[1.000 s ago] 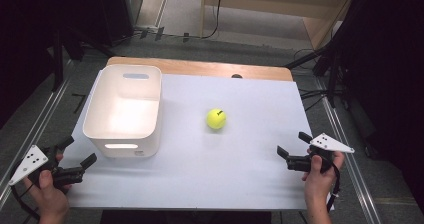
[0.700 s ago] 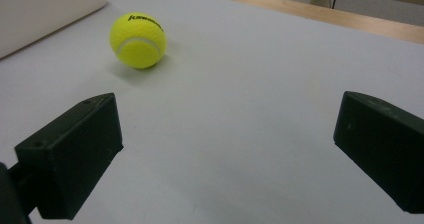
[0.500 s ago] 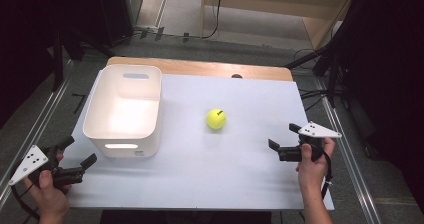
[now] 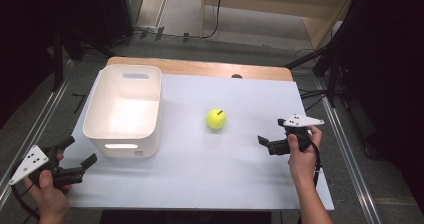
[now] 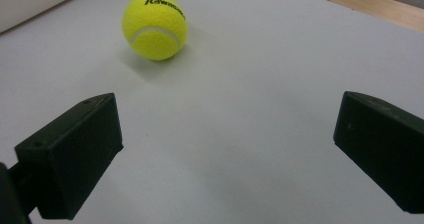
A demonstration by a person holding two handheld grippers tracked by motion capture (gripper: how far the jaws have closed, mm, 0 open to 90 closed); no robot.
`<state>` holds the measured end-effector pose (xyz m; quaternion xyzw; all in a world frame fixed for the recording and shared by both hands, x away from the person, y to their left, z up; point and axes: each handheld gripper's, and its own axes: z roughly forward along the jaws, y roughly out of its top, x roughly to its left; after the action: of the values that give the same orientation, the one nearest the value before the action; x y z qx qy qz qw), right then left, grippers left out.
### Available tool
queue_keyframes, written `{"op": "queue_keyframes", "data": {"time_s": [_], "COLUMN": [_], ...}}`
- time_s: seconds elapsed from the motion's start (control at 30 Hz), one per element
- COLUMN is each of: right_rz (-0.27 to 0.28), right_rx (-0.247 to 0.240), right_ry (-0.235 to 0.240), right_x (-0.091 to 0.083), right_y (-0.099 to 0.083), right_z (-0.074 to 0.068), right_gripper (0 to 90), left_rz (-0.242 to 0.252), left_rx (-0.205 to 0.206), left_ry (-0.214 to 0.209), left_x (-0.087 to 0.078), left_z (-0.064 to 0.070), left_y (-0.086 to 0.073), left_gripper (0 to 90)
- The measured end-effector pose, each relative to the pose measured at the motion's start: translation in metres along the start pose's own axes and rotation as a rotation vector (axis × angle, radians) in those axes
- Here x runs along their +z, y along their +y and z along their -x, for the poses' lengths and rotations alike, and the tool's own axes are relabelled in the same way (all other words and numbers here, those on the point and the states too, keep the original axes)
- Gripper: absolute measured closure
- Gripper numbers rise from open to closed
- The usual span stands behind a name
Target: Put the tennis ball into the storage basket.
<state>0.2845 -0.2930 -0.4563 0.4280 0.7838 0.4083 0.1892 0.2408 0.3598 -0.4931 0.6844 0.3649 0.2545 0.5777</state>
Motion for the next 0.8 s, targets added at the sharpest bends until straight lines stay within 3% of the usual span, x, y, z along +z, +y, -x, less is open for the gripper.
{"op": "queue_keyframes", "data": {"time_s": [0.8], "right_rz": [-0.129], "right_rx": [-0.07], "right_ry": [0.051], "right_x": [0.035], "right_y": [0.035], "right_z": [-0.003], "right_gripper": [0.0], "left_rz": [-0.003], "left_rx": [0.005], "left_ry": [-0.008], "left_x": [0.001], "left_z": [0.0], "left_y": [0.0], "left_gripper": [0.0]}}
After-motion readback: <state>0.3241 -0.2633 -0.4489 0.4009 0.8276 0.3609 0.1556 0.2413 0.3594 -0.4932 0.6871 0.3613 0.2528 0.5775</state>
